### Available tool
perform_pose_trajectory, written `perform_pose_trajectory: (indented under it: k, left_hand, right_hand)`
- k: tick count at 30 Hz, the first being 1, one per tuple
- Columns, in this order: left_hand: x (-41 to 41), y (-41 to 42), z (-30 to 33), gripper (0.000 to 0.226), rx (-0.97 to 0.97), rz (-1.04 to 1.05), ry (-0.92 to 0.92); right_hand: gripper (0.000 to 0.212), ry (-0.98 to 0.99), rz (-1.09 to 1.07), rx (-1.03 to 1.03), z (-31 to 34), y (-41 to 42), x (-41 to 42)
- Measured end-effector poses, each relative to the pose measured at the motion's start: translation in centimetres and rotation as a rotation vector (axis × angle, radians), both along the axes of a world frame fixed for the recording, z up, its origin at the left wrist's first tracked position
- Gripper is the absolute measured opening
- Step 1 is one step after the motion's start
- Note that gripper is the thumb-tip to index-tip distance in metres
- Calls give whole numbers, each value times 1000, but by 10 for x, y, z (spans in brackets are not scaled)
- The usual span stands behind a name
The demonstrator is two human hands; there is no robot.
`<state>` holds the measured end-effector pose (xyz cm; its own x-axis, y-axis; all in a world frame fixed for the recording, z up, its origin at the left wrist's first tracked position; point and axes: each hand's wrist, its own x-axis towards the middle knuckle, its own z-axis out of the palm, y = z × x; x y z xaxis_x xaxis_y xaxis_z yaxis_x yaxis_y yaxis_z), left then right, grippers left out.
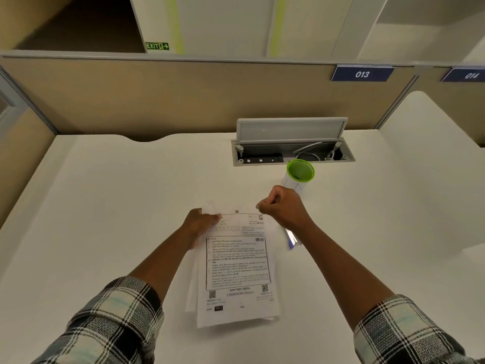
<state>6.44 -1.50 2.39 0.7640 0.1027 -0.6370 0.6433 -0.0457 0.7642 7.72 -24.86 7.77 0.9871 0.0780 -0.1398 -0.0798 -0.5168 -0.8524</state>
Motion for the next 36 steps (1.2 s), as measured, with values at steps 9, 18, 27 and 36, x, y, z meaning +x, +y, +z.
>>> perform_pose_trajectory:
  k: [9, 18, 27, 36]
  left_hand:
    - [-5, -11, -47, 40, 437, -150, -85]
    - [-29, -35, -69, 64, 1123, -488, -571]
    - [-48, -30, -106, 69, 1121, -654, -560]
    - [-47, -28, -114, 70, 1078, -608, -582]
  right_hand:
    - [12, 83, 49, -168, -37, -6, -7]
    - [9, 2, -78, -294, -30, -37, 26]
    - [11, -56, -139, -576, -2, -90, 103]
    - [24, -39, -187, -598, -7, -96, 150]
